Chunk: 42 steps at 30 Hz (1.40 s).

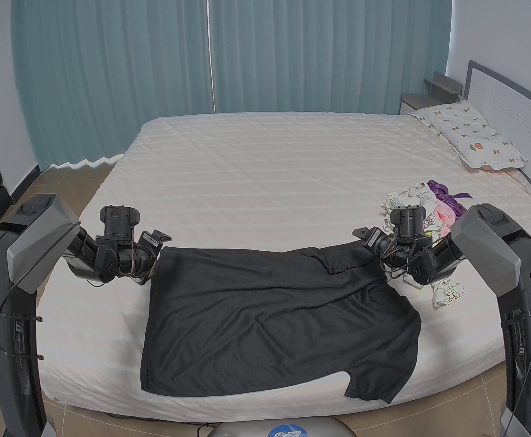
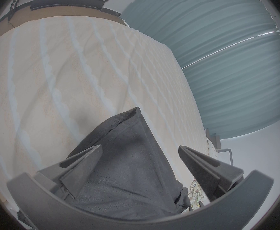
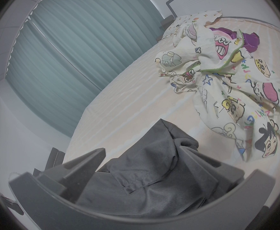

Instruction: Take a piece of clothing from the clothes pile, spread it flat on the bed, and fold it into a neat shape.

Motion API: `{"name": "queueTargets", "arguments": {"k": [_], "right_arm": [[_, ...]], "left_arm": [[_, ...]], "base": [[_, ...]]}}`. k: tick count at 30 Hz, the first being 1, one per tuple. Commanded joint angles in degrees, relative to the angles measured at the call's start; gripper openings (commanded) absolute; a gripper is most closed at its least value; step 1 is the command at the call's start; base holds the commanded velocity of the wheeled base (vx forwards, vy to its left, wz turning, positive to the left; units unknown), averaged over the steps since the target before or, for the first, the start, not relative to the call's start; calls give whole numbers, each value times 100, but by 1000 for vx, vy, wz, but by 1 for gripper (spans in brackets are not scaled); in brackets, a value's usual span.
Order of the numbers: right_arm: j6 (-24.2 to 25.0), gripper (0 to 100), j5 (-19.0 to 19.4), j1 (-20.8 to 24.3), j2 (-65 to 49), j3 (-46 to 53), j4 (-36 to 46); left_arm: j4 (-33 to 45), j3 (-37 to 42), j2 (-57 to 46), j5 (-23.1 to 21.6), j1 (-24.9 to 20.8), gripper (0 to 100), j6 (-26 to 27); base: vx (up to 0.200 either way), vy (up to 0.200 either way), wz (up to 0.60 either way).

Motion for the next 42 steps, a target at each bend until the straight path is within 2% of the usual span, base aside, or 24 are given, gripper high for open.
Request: {"name": "queueTargets", "arguments": {"k": [1, 8, 16, 20, 21, 26, 30, 36, 37, 42], "right_arm": [[-56, 0, -8, -10, 126, -53, 59], [-206, 0, -70, -106, 74, -80, 428], [-118, 0, -114, -168, -93, -739, 190], [93, 0, -342, -177, -32, -1117, -205], [287, 0, -492, -177, 293, -1635, -565], [251, 0, -1177, -142, 1146, -2585, -706], [84, 0, -1221, -133, 1524, -2875, -697], [58, 0, -1054, -159, 1585, -2970, -513], [58, 100, -1045, -159, 1585, -2970, -477], [58, 100, -1001, -106, 1577, -2945, -504]], "left_arm": [[-1, 7, -9, 1, 10, 100, -9], [-10, 16, -18, 10, 27, 100, -35], [-80, 113, -132, 27, 115, 100, -316], [-80, 122, -132, 62, 133, 100, -316], [-80, 122, -106, 168, 133, 100, -316], [-80, 148, -106, 203, 133, 100, -316], [-80, 166, -106, 203, 133, 100, -334], [-80, 201, -123, 212, 133, 100, -378], [-80, 201, -123, 212, 133, 100, -378], [-80, 218, -132, 212, 133, 100, -387]], "base": [[0, 0, 0], [0, 0, 0], [0, 0, 0], [0, 0, 0], [0, 0, 0], [0, 0, 0], [0, 0, 0], [0, 0, 0], [0, 0, 0], [0, 0, 0]]}}
